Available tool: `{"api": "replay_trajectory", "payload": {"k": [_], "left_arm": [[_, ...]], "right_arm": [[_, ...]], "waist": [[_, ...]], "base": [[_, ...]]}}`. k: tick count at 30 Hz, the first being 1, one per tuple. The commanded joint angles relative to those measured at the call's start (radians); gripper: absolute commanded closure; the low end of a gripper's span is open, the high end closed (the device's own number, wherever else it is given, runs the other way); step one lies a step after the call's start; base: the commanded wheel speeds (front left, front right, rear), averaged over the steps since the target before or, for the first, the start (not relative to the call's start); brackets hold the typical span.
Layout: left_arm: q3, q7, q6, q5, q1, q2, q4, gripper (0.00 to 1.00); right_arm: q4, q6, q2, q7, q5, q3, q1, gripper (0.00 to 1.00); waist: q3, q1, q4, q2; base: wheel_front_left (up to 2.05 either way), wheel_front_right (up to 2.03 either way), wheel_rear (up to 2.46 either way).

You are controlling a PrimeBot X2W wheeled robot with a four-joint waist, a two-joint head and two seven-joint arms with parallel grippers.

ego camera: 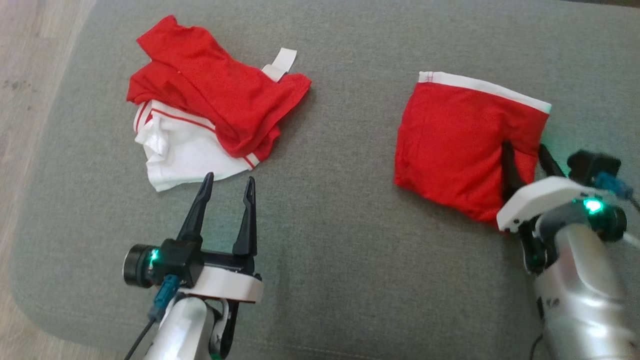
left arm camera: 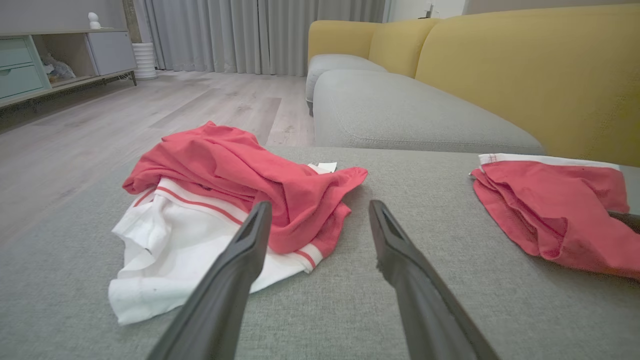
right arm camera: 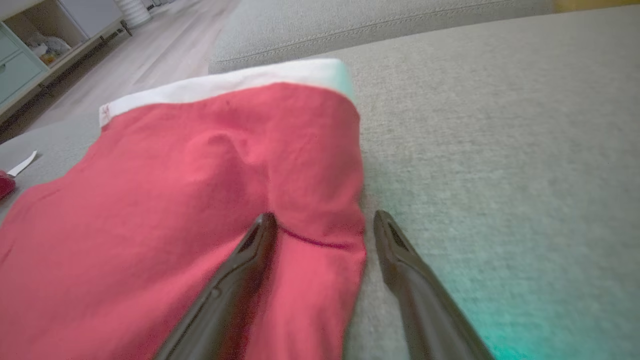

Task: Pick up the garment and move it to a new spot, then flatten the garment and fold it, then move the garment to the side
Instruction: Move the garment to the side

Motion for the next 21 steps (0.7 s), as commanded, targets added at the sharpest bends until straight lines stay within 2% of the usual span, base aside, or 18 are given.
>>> {"api": "replay_trajectory", "payload": {"k": [1,2,3,4,11,14,19,20,21], "left_arm": [[0.028,-0.005,0.000,-0.007,-0.031,0.007,-0.029,0.00],[0.029,-0.005,0.001,-0.007,-0.032,0.007,-0.028,0.00],[0.030,-0.005,0.001,-0.006,-0.033,0.007,-0.028,0.00],[0.031,-0.005,0.001,-0.006,-0.034,0.007,-0.027,0.00],[0.044,-0.005,0.004,0.002,-0.030,0.007,-0.022,0.00],[0.043,-0.005,0.005,0.001,-0.023,0.007,-0.020,0.00],[0.040,-0.005,0.008,-0.002,-0.016,0.007,-0.021,0.00],[0.040,-0.005,0.008,-0.002,-0.016,0.007,-0.021,0.00],[0.041,-0.005,0.009,-0.002,-0.016,0.007,-0.022,0.00]], "right_arm": [[0.014,0.007,0.007,0.029,0.004,0.044,-0.015,0.00],[0.036,0.007,0.007,0.042,-0.003,0.054,-0.020,0.00],[0.051,0.007,0.007,0.047,-0.015,0.059,-0.024,0.76],[0.061,0.007,0.007,0.045,-0.034,0.060,-0.028,1.00],[0.066,0.007,-0.013,0.013,-0.147,0.091,-0.054,1.00],[0.048,0.007,-0.066,0.023,-0.179,0.158,-0.068,1.00],[0.039,0.007,-0.222,0.077,-0.174,0.261,-0.087,1.00],[0.039,0.007,-0.222,0.077,-0.174,0.261,-0.087,1.00],[0.037,0.007,-0.260,0.089,-0.171,0.286,-0.089,1.00]], "waist": [[0.007,0.0000,0.008,0.0000],[0.008,0.0000,0.009,0.0000],[0.008,0.0000,0.009,0.0000],[0.007,0.0000,0.010,0.0000],[-0.025,0.0000,-0.010,0.0000],[-0.053,0.0000,-0.024,0.0000],[-0.073,0.0000,-0.030,0.0000],[-0.073,0.0000,-0.030,0.0000],[-0.074,0.0000,-0.030,0.0000]], "base": [[0.00,0.00,0.00],[0.00,0.00,0.00],[0.00,0.00,0.00],[0.00,0.00,0.00],[0.00,0.00,0.00],[0.00,0.00,0.00],[0.00,0.00,0.00],[0.00,0.00,0.00],[0.00,0.00,0.00]]}}
